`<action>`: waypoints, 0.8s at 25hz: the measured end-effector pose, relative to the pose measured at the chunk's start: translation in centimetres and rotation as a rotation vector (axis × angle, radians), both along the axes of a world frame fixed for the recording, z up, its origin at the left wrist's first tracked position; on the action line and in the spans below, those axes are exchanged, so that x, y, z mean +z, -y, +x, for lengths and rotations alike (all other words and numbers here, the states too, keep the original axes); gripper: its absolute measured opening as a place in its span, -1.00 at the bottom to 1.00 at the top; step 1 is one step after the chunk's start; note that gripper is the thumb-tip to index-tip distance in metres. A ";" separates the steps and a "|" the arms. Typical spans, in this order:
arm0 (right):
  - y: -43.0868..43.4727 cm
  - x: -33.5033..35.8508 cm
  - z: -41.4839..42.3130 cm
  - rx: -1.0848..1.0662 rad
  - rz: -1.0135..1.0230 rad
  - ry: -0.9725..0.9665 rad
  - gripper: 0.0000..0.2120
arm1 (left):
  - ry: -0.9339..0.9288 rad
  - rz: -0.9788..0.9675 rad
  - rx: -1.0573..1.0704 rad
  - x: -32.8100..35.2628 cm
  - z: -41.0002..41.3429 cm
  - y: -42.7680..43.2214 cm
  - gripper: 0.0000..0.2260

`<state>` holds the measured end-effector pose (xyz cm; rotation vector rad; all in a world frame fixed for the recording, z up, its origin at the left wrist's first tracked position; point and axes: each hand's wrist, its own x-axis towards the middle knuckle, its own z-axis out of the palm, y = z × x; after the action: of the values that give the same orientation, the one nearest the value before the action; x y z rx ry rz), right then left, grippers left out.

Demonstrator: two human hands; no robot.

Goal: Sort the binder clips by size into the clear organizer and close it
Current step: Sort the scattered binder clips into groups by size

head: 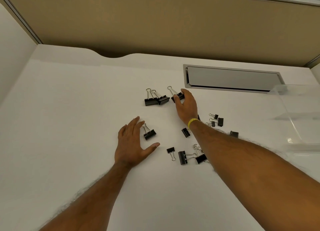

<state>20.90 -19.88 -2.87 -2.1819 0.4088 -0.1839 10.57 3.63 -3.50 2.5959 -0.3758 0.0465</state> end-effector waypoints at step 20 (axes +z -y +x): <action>4.0 2.4 -11.9 0.601 -0.546 -0.042 -0.62 | 0.044 0.115 -0.376 2.8 -2.4 5.6 -0.62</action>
<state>9.01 -23.89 -0.51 -2.7376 -0.3261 0.0990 8.13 -1.94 -0.68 2.5934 -0.8985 -0.0505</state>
